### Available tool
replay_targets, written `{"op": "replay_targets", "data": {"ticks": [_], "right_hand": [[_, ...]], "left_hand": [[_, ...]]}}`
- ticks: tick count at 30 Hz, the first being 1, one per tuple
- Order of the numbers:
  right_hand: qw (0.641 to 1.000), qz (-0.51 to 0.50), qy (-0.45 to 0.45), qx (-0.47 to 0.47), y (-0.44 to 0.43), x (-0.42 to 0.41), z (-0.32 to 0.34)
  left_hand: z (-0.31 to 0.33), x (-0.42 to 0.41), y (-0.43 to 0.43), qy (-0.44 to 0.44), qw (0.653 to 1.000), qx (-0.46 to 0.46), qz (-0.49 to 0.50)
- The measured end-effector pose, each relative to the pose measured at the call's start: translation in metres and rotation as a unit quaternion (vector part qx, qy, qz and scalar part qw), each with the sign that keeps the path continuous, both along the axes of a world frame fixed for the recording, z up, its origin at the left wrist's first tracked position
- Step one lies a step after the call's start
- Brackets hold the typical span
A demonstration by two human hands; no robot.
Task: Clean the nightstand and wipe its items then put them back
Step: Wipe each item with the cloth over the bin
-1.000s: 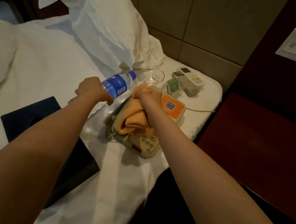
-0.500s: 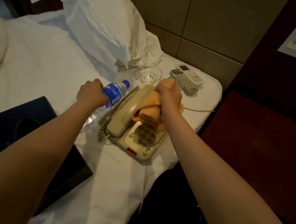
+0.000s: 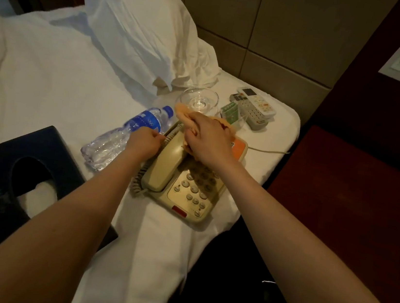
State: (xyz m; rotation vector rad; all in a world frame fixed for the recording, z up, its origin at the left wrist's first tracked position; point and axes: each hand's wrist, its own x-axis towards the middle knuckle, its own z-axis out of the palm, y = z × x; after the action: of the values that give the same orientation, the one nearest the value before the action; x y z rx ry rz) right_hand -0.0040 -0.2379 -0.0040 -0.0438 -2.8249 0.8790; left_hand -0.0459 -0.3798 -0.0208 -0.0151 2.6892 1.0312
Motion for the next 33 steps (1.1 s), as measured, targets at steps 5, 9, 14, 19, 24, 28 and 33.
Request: {"op": "replay_targets", "data": {"ticks": [5,9,14,19,24,28,33], "right_hand": [[0.998,0.042,-0.008,-0.052,-0.002,0.008,-0.004],[0.998,0.051,-0.011,-0.047,-0.013,0.035,-0.009],[0.996,0.078,-0.015,-0.035,-0.034,0.088,-0.018],[0.984,0.083,0.049,0.149,-0.053,0.105,-0.034],[0.969,0.016,-0.037,0.246,-0.051,0.04,0.005],[0.943,0.014,-0.12,0.309,-0.05,-0.008,0.011],[0.908,0.034,-0.115,0.402,-0.067,-0.021,-0.002]], "left_hand": [[-0.008,0.02,-0.008,0.025,0.999,0.023,0.018],[-0.015,0.044,-0.011,0.037,0.996,0.065,0.053],[-0.026,0.06,-0.008,0.035,0.988,0.101,0.113],[-0.042,0.081,-0.008,0.014,0.959,0.208,0.193],[-0.045,0.084,-0.009,0.05,0.95,0.266,0.154],[-0.053,0.083,-0.011,0.044,0.945,0.282,0.158],[-0.056,0.08,-0.01,0.039,0.929,0.323,0.179]]}}
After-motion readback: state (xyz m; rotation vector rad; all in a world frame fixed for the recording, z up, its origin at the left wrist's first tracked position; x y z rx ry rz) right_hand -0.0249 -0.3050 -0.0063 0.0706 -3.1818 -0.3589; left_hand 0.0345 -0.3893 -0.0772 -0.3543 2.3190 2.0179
